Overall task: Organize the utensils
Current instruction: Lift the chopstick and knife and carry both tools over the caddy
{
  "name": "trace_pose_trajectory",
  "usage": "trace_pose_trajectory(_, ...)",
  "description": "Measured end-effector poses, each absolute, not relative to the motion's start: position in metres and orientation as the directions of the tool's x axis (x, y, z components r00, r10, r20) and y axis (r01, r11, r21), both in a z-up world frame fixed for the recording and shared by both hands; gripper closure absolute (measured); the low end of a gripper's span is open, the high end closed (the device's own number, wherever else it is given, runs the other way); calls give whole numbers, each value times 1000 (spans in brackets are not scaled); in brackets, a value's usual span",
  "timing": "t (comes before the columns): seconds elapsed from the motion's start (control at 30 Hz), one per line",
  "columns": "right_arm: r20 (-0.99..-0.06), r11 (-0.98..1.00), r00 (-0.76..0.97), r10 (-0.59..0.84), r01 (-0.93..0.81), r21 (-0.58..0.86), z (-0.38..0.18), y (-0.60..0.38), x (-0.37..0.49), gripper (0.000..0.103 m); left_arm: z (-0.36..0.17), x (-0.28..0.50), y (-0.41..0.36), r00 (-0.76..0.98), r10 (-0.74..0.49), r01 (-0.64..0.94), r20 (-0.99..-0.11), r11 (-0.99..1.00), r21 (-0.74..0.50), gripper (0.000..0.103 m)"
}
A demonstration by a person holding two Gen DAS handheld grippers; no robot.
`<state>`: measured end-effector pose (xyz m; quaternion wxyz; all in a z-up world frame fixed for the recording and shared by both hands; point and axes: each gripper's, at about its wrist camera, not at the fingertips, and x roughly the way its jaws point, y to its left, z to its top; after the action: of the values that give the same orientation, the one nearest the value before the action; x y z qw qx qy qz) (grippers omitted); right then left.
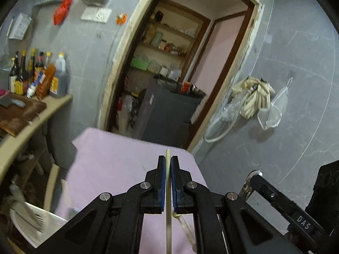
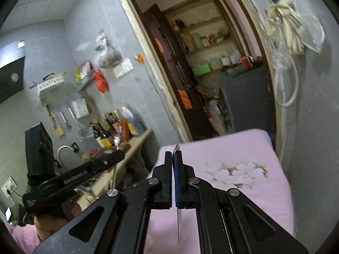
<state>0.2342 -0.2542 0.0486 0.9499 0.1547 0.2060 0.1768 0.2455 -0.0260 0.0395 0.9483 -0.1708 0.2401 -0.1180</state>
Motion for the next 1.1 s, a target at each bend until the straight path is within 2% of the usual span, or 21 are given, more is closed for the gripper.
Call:
trace_pose_trajectory(0.23,-271,872,852,448,-351,340,80,-193,215,101,66,226,39,910,-219,96,-352,938,-333,98)
trace_pose_trajectory(0.47,-221,858,851,477,-397,324,98,-135,203,101,69,220,102,948,-130,32,-290,947,-318,98)
trace_pose_trajectory(0.7,-249,883,865,435,-356,305,88,-99,202,101,47,228,140,967,-106,14,-233,931,-364,98)
trace_pose_trajectory(1.1,-285,918,880,380,-322,229,52,-81,197,101,4,244,146,974,-51,-33,-221,932,-361,98)
